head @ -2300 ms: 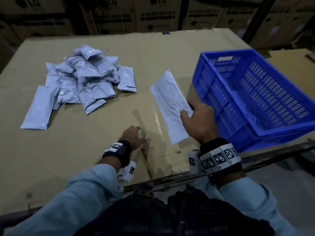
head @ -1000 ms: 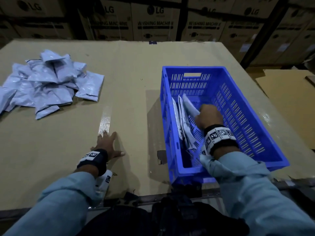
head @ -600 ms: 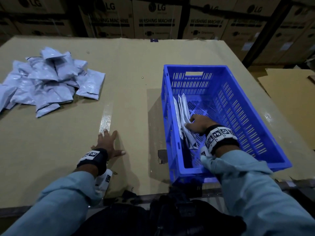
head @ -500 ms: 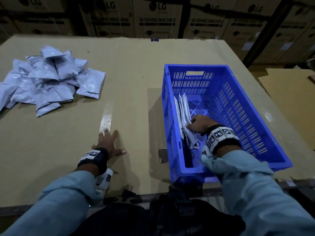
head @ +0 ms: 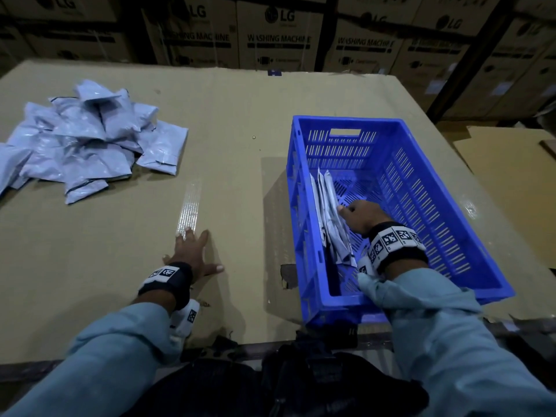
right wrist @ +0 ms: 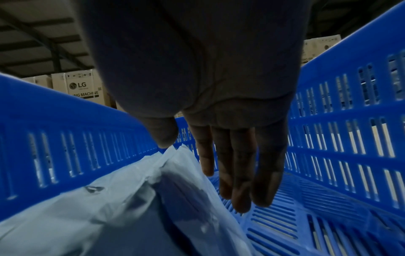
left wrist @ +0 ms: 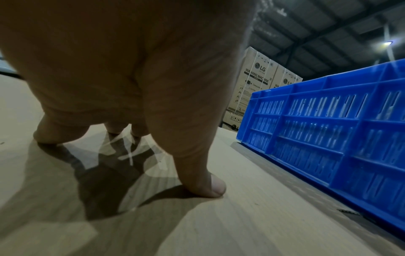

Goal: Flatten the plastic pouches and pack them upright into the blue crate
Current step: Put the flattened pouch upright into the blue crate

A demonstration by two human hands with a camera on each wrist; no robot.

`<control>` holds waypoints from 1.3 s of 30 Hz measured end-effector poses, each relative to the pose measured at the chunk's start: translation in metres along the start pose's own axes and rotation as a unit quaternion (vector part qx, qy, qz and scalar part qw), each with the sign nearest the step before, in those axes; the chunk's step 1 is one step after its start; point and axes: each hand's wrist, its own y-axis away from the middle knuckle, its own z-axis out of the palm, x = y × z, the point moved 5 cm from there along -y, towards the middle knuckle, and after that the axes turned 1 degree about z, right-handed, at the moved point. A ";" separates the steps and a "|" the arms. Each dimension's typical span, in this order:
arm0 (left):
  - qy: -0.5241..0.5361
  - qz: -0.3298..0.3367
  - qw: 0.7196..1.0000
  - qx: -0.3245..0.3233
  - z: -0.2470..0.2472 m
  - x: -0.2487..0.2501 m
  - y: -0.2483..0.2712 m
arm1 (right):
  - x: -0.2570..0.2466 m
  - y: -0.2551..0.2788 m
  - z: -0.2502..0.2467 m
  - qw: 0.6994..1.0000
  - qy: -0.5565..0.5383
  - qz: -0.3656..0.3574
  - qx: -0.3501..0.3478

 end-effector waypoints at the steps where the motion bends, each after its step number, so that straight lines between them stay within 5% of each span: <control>1: 0.003 -0.001 1.000 0.001 0.000 0.001 0.001 | 0.001 -0.001 -0.001 1.000 -0.004 0.001 0.005; 17: 0.023 0.076 0.996 0.051 -0.023 -0.029 0.020 | -0.036 0.031 -0.062 0.991 -0.021 -0.002 0.130; 29: 0.007 0.048 0.999 0.024 -0.054 -0.153 0.036 | -0.175 0.103 -0.078 0.972 0.006 -0.045 0.230; 39: 0.023 0.022 0.999 0.026 -0.077 -0.297 0.056 | -0.319 0.113 0.004 0.973 -0.066 -0.103 0.195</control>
